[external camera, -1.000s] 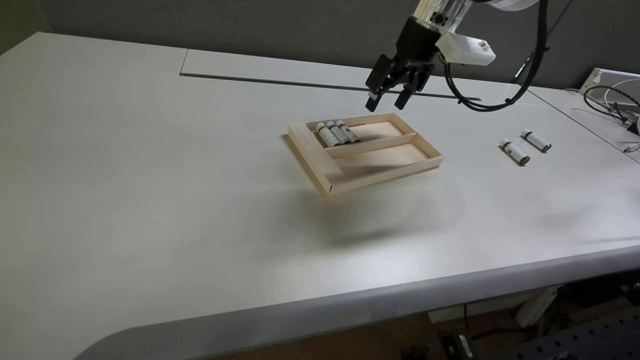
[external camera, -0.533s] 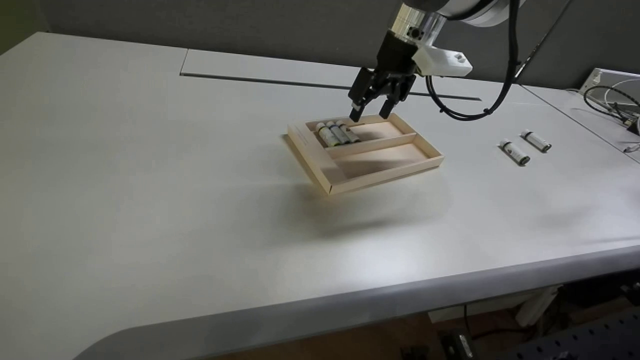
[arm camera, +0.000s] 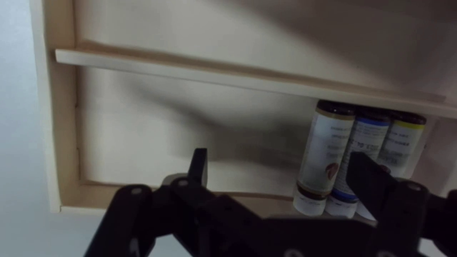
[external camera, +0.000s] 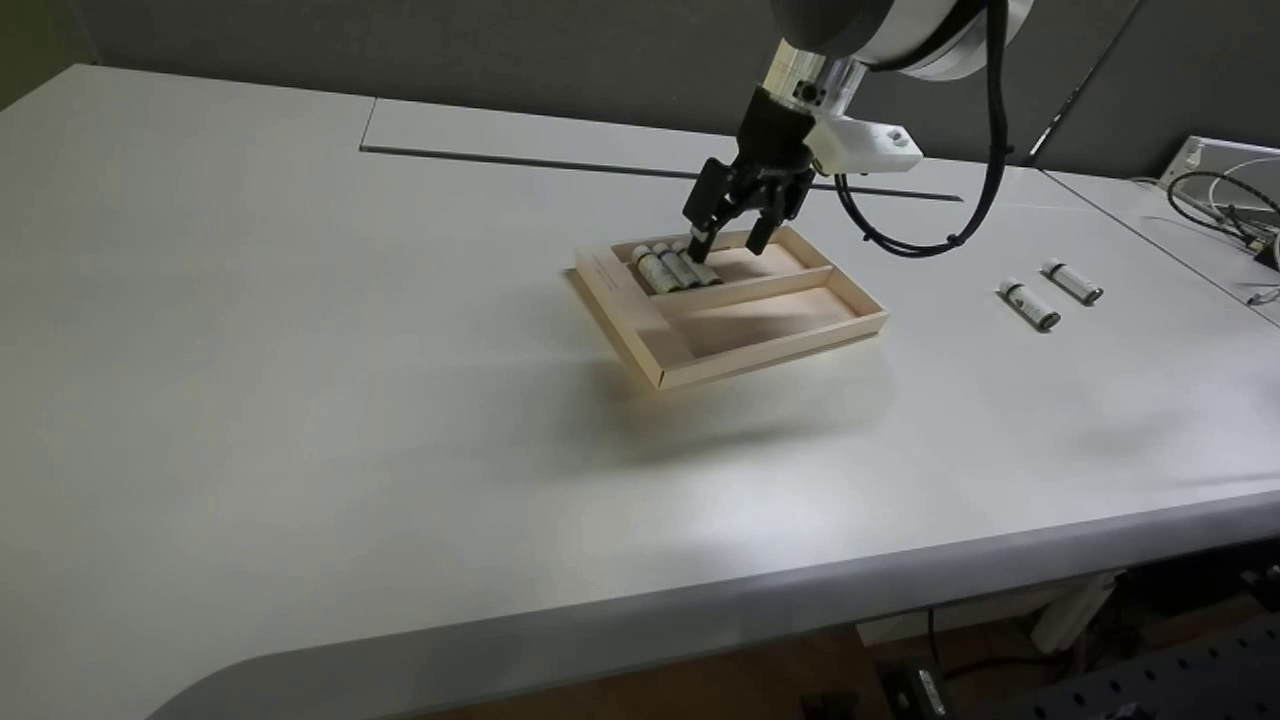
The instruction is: Take the right bottle from the box and put it on the table
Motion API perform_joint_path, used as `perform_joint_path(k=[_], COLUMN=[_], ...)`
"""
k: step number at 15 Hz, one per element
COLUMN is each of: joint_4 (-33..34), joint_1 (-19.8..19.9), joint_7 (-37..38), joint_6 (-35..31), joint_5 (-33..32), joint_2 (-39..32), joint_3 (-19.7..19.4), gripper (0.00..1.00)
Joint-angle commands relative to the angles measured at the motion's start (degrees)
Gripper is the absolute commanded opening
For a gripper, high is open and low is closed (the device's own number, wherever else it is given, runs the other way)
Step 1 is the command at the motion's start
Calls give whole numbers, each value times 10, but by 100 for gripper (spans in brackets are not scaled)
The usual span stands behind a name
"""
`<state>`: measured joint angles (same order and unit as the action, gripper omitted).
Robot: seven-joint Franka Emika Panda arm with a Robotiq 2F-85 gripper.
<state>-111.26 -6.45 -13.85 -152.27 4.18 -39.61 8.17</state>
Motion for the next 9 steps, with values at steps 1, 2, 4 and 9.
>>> perform_joint_path(k=[1, 2, 4, 9], joint_4=[20, 21, 22, 23], joint_1=[-3, -2, -3, -4], joint_7=[28, 29, 31, 34], joint_6=[8, 8, 9, 12], joint_5=[-18, -20, -23, -30], joint_2=[-14, -16, -19, -15], joint_3=[-1, -1, -3, -8], gripper=[100, 100, 100, 100])
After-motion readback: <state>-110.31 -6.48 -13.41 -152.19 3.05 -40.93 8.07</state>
